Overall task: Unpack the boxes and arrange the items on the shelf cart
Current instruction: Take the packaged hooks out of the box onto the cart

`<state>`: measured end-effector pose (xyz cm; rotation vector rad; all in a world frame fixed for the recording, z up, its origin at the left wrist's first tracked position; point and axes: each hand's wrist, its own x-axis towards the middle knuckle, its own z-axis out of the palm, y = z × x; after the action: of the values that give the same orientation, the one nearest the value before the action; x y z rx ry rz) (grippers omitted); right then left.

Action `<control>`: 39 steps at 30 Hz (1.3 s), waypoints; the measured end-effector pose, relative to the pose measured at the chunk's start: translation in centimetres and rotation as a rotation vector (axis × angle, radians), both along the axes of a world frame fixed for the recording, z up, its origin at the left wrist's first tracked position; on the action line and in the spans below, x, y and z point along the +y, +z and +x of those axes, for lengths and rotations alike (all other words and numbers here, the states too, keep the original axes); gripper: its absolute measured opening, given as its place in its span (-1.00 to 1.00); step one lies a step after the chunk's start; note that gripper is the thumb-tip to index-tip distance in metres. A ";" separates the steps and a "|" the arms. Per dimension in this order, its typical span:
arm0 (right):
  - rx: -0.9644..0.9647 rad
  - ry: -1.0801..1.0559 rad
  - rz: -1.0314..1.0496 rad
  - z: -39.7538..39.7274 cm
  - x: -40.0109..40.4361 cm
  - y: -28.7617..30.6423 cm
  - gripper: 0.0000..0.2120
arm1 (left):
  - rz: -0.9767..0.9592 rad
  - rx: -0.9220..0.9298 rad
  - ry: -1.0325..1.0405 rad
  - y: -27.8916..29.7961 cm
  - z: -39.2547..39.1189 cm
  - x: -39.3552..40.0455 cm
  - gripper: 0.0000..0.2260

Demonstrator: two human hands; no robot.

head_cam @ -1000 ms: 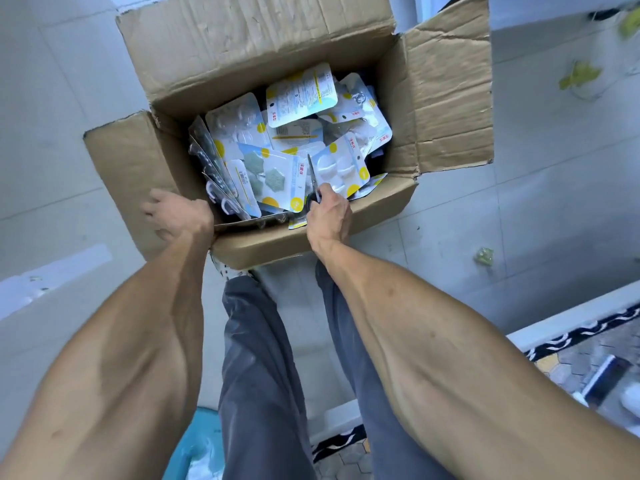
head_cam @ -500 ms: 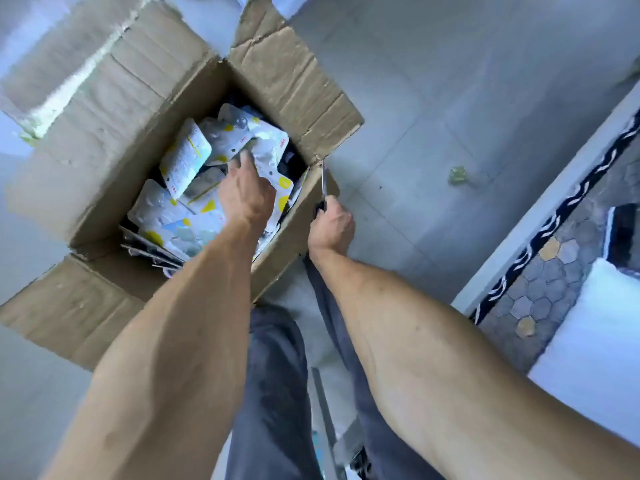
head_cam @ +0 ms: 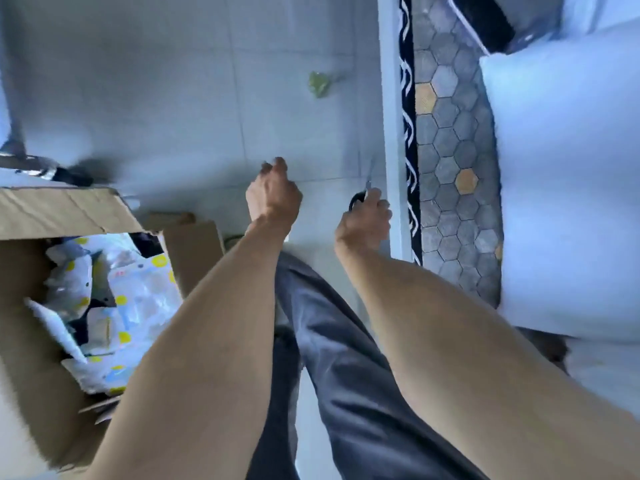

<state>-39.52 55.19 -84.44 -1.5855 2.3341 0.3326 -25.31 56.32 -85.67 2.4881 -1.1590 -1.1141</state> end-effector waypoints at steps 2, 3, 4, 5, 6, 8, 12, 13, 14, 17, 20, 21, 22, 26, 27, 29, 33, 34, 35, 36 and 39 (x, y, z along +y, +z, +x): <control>0.025 -0.117 -0.067 -3.5 -0.7 0.1 -0.63 | -0.026 0.035 -0.111 0.1 -4.0 -2.4 -0.70; 0.031 -0.182 -0.106 -5.1 -1.0 0.2 -0.63 | -0.041 0.051 -0.162 0.2 -5.8 -3.3 -0.69; 0.040 -0.239 -0.141 -6.6 -1.2 0.3 -0.62 | -0.058 0.066 -0.210 0.3 -7.5 -4.1 -0.68; 0.045 -0.293 -0.163 -8.2 -1.4 0.4 -0.61 | -0.072 0.078 -0.255 0.3 -9.1 -4.7 -0.66; 0.055 -0.341 -0.167 -9.7 -1.5 0.4 -0.61 | -0.084 0.087 -0.292 0.2 -10.6 -5.2 -0.63; 0.075 -0.460 -0.149 -12.7 -1.8 0.4 -0.61 | -0.097 0.105 -0.337 0.0 -13.1 -5.7 -0.57; 0.145 -0.549 -0.025 -17.7 -0.9 -0.1 -0.58 | -0.080 0.116 -0.412 -1.3 -16.6 -4.5 -0.49; 0.134 -0.548 0.008 -18.7 -0.3 -0.2 -0.55 | -0.069 0.120 -0.434 -1.6 -17.0 -3.9 -0.48; 0.090 -0.563 0.024 -19.3 0.3 -0.4 -0.55 | -0.056 0.125 -0.453 -1.9 -17.3 -3.2 -0.48; -0.011 -0.600 -0.014 -19.2 1.8 -1.1 -0.65 | -0.002 0.131 -0.485 -2.5 -16.5 -0.5 -0.49; 0.156 -0.619 -0.069 -16.2 2.3 -1.3 -0.65 | 0.066 0.106 -0.468 -2.6 -14.1 2.0 -0.51; 0.177 -0.573 -0.083 -15.1 2.4 -1.2 -0.65 | 0.086 0.092 -0.444 -2.4 -13.2 2.6 -0.55; 0.164 -0.503 -0.086 -13.9 2.5 -1.1 -0.65 | 0.108 0.078 -0.412 -2.2 -12.2 3.2 -0.59; -0.064 -0.052 0.054 -7.7 2.9 -1.6 -0.70 | 0.148 0.048 -0.295 -1.5 -7.3 4.7 -0.64; -0.105 0.056 0.095 -5.7 2.9 -1.7 -0.72 | 0.143 0.049 -0.249 -1.4 -5.9 5.1 -0.64; -0.167 0.197 0.167 -1.2 3.3 -1.9 -0.73 | 0.137 0.050 -0.130 -1.3 -2.9 5.9 -0.66; -0.258 0.345 0.201 7.5 5.2 -2.2 -0.80 | 0.118 0.038 0.176 -1.5 3.5 9.3 -0.77; -0.274 0.386 0.212 9.5 5.8 -2.5 -0.80 | 0.115 0.038 0.253 -1.6 5.0 10.6 -0.80; -0.281 0.440 0.229 11.4 6.4 -2.8 -0.81 | 0.116 0.041 0.330 -1.8 6.5 12.0 -0.82; -0.282 0.503 0.245 13.3 7.1 -3.2 -0.81 | 0.118 0.048 0.412 -2.0 7.9 13.6 -0.84; -0.292 0.673 0.269 18.7 10.2 -4.2 -0.83 | 0.169 0.056 0.626 -2.9 11.7 19.0 -0.84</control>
<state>-20.78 65.40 -88.67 -2.0651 1.4246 0.4912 -13.59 75.29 -88.56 2.6262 -0.2260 -1.1053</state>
